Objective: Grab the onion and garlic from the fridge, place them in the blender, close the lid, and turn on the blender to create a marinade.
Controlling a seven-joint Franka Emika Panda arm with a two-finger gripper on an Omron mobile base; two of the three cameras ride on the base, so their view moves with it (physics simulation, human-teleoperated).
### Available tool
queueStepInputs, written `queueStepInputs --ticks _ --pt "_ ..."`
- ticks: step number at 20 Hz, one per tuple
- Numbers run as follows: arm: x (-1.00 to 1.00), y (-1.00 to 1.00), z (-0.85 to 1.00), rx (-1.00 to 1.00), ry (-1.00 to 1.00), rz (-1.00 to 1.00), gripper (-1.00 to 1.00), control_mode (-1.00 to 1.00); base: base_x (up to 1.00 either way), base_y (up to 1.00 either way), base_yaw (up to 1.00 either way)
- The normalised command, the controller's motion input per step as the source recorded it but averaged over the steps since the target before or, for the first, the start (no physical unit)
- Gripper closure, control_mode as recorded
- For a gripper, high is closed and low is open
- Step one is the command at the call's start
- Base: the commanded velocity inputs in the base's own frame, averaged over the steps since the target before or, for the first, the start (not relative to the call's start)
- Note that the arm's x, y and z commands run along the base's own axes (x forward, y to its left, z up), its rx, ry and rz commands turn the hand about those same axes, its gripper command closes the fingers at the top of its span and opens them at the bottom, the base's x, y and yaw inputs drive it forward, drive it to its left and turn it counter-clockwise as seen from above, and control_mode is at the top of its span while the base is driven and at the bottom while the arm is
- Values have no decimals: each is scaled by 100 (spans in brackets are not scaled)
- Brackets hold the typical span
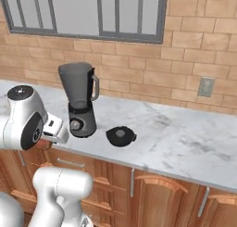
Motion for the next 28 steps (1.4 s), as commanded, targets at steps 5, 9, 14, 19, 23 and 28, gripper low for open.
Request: queueStepInputs --ticks 5,9,14,19,23,28 --pt "0 0 0 0 0 0 100 100 83 17 1" --pt "0 0 0 0 0 0 100 100 55 16 0" --pt "0 3 23 0 -2 0 100 -100 0 10 0" --pt "4 0 100 0 -3 0 100 -100 0 0 0" --pt "2 0 100 0 -9 -2 100 -100 0 0 0" --pt "0 0 100 -2 -16 -7 100 -100 0 0 0"
